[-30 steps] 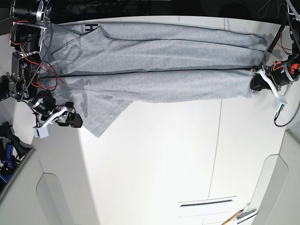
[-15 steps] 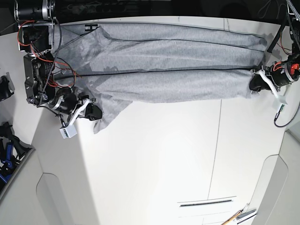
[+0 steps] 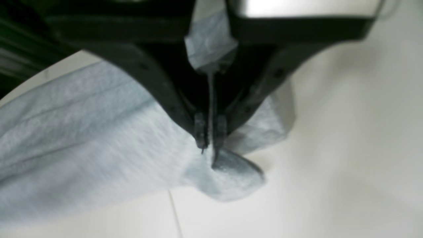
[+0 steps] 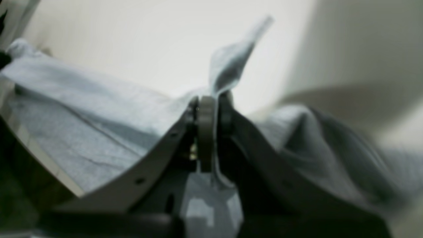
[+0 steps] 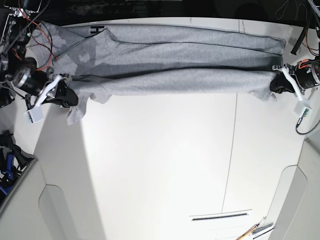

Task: Fold the T-shirt properly
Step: 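Fold the hem edge over with both grippers onto the first fold, then release the hem and regrasp the strip end with the left gripper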

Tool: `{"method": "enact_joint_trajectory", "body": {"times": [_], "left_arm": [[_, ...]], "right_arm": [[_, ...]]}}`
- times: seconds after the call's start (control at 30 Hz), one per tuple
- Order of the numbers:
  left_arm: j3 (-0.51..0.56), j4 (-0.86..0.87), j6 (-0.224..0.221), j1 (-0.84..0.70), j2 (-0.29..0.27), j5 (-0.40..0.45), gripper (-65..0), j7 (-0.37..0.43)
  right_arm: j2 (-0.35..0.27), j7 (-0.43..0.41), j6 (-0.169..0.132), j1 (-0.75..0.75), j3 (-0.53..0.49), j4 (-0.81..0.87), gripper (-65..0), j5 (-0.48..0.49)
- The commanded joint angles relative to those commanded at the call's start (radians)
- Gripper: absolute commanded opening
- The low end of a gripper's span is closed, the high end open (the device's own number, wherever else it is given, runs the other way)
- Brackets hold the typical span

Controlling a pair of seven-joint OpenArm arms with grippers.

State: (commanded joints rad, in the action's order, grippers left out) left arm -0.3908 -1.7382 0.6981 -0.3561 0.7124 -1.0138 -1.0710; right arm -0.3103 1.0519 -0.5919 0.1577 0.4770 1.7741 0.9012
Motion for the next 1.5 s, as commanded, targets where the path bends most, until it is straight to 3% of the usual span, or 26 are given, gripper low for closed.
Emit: {"method": "enact_joint_trajectory", "body": {"times": [0.1, 0.27, 0.37, 0.5, 0.6, 0.63, 0.67, 0.83, 0.97, 1.03, 1.1, 1.13, 1.2, 1.3, 1.33, 1.5], "left_arm": [[-0.024, 0.000, 0.000, -0.035, 0.000, -0.040, -65.0, -0.003], [-0.024, 0.000, 0.000, -0.067, 0.000, -0.045, -64.8, -0.019], [-0.024, 0.000, 0.000, -0.088, -0.002, -0.044, -55.7, -0.027], [-0.024, 0.000, 0.000, -0.099, -0.018, -0.037, -42.2, -0.030], [-0.024, 0.000, -0.001, -0.099, -0.035, -0.028, -39.5, -0.031], [-0.024, 0.000, -0.007, -0.099, -0.037, -0.017, -39.5, -0.031], [-0.024, 0.000, -0.007, -0.099, -0.036, -0.008, -39.5, -0.031], [-0.098, 0.000, -0.007, -0.099, -0.037, -0.015, -39.5, -0.031], [-0.194, 0.000, -0.007, -0.099, -0.076, -0.079, -39.5, -0.057], [-0.221, 0.000, -0.006, -0.099, -0.106, -0.087, -39.5, -0.061], [-0.253, 0.000, -0.006, -0.099, -0.142, -0.071, -39.5, -0.045], [-0.265, 0.000, -0.006, -0.099, -0.156, -0.071, -39.4, -0.040], [-0.266, 0.000, -0.006, -0.107, -0.171, -0.064, -37.6, -0.039], [-0.266, 0.001, -0.006, -0.150, -0.190, -0.065, -24.4, -0.004], [-0.266, 0.001, -0.006, -0.168, -0.193, -0.064, -22.8, 0.013], [-0.266, 0.003, -0.006, -0.218, -0.195, 0.003, -22.8, 0.101]], "right_arm": [[0.000, 0.000, 0.000, 0.098, 0.052, 0.094, -65.0, 0.027], [0.003, 0.000, 0.000, 0.188, 0.057, 0.132, -65.0, 0.014], [0.004, -0.001, 0.000, 0.225, 0.057, 0.131, -65.0, 0.005], [0.015, -0.031, 0.002, 0.237, 0.057, 0.127, -64.0, -0.080], [0.014, -0.031, 0.005, 0.237, 0.057, 0.119, -35.2, -0.118], [0.014, -0.031, 0.005, 0.237, 0.057, 0.118, -29.8, -0.125], [0.013, -0.031, 0.005, 0.236, 0.058, 0.118, -28.7, -0.127], [0.014, -0.031, 0.012, 0.236, 0.095, 0.118, -28.8, -0.124], [0.014, -0.045, 0.012, 0.231, 0.142, 0.118, -30.2, -0.079], [0.015, -0.072, 0.011, 0.231, 0.141, 0.118, -42.4, -0.082], [0.014, -0.077, 0.011, 0.231, 0.132, 0.118, -63.5, -0.082], [0.014, -0.083, 0.011, 0.231, 0.127, 0.118, -65.0, -0.082], [0.014, -0.084, 0.011, 0.231, 0.124, 0.118, -65.0, -0.083], [0.014, -0.086, 0.011, 0.231, 0.124, 0.115, -65.0, -0.095], [0.014, -0.088, 0.011, 0.231, 0.124, 0.113, -65.0, -0.094], [0.014, -0.117, 0.011, 0.230, 0.124, 0.091, -65.0, -0.093]]}}
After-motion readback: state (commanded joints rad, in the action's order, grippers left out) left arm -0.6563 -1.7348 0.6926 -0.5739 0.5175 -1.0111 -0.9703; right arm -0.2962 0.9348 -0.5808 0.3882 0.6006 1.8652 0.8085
